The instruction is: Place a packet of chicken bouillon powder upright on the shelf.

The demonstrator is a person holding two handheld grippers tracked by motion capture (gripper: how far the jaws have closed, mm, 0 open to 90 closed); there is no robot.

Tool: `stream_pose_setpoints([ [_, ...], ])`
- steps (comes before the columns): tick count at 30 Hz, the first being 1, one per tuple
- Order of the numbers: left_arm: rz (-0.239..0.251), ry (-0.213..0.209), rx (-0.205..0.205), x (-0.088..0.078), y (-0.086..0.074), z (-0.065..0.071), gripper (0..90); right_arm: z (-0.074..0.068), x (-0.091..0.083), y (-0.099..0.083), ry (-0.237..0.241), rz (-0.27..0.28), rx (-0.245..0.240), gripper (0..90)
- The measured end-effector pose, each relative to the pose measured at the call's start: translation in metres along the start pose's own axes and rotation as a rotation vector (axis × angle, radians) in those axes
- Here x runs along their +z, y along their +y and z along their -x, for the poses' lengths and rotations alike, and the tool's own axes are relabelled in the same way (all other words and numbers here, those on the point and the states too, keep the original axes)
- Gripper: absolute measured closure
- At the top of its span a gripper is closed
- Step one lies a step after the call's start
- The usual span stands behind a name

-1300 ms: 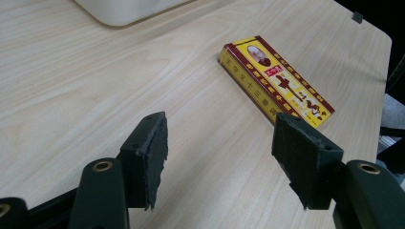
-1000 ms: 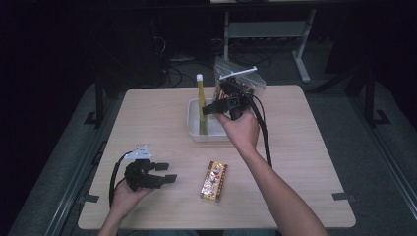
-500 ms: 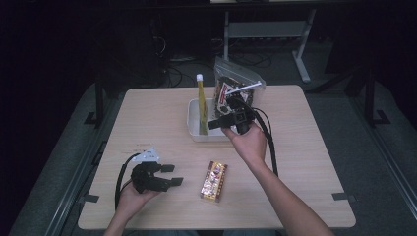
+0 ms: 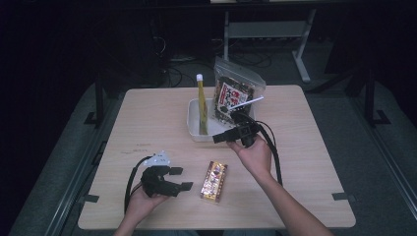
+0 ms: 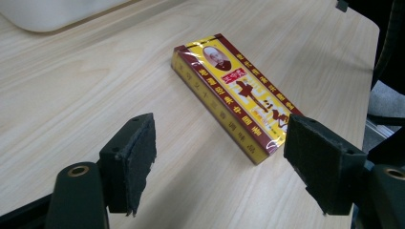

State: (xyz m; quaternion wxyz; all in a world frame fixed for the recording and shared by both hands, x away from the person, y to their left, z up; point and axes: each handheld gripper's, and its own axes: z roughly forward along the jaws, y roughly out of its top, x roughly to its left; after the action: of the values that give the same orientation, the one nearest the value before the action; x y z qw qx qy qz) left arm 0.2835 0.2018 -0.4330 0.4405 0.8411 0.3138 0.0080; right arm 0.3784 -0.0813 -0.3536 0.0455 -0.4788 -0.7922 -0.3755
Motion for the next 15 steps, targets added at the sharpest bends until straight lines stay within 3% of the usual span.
stream_pose_setpoints([
  [15,-0.031,-0.011,0.02,0.025,0.003,0.018,21.4,0.017,0.024,-0.032,0.008,-0.067,-0.004,53.8],
])
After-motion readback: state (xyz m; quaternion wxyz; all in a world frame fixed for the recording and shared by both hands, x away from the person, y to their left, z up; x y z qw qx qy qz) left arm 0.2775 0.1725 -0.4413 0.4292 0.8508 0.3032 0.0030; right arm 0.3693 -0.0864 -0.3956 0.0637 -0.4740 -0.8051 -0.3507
